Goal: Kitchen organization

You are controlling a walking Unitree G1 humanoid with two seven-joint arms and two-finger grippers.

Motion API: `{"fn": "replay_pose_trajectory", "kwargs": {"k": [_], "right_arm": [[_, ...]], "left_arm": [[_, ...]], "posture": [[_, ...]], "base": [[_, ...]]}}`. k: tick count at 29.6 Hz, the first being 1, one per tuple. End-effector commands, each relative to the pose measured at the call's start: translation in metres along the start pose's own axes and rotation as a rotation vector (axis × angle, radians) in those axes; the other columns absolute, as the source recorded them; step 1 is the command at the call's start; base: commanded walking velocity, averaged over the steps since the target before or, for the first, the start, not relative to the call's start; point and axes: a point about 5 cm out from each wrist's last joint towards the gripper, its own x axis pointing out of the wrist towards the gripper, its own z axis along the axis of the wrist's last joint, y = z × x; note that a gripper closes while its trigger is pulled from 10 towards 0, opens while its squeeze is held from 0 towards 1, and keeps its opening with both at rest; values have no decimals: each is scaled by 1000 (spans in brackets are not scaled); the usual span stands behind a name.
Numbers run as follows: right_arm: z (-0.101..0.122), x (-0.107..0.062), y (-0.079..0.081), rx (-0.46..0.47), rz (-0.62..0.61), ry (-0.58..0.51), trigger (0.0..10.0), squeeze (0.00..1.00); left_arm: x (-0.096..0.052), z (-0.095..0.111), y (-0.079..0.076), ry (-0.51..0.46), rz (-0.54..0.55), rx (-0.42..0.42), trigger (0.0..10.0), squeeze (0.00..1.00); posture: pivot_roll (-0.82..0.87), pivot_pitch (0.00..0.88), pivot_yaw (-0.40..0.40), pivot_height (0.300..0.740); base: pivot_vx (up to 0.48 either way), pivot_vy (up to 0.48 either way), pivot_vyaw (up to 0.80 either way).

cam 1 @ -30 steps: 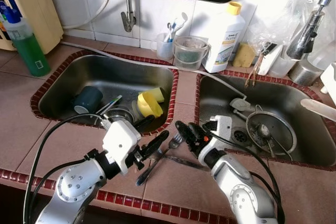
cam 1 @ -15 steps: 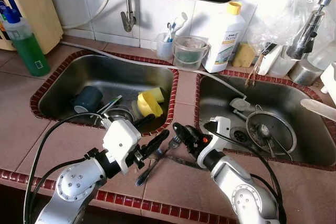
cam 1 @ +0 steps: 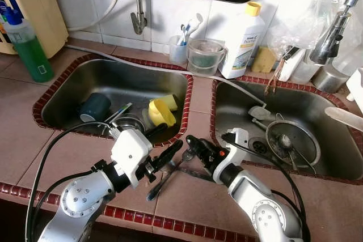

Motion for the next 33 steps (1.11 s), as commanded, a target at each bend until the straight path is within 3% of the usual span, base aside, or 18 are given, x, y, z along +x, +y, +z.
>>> {"fn": "replay_pose_trajectory", "kwargs": {"k": [1, 2, 3, 4, 5, 22, 33], "right_arm": [[-4, 1, 4, 59, 3, -12, 10000, 0], [-4, 1, 5, 69, 9, -15, 5686, 0], [-4, 1, 5, 72, 11, -18, 2235, 0], [-4, 1, 5, 72, 11, -18, 2235, 0], [-4, 1, 5, 75, 13, -19, 0, 0], [-2, 0, 4, 107, 9, -38, 0, 0], [-2, -4, 1, 145, 3, -57, 0, 0]], "left_arm": [[1, 2, 0, -2, -4, 16, 10000, 0], [1, 2, 0, -2, -4, 16, 10000, 0], [1, 2, 0, -1, -5, 16, 10000, 0], [1, 2, 0, -1, -5, 16, 10000, 0], [1, 2, -1, 0, -10, 14, 10000, 0], [-15, -25, -12, 164, -81, -55, 10000, 0], [-16, -22, -12, 161, -85, -34, 10000, 0]], "posture": [[-47, 79, -73, 740], [-48, 82, -71, 740], [-48, 82, -71, 740], [-48, 82, -71, 740], [-49, 86, -72, 740], [-52, 101, -63, 740], [-54, 104, -62, 740]], "base": [[0, 0, 0], [0, 0, 0], [0, 0, 0], [0, 0, 0], [0, 0, 0], [0, 0, 0], [0, 0, 0]]}}
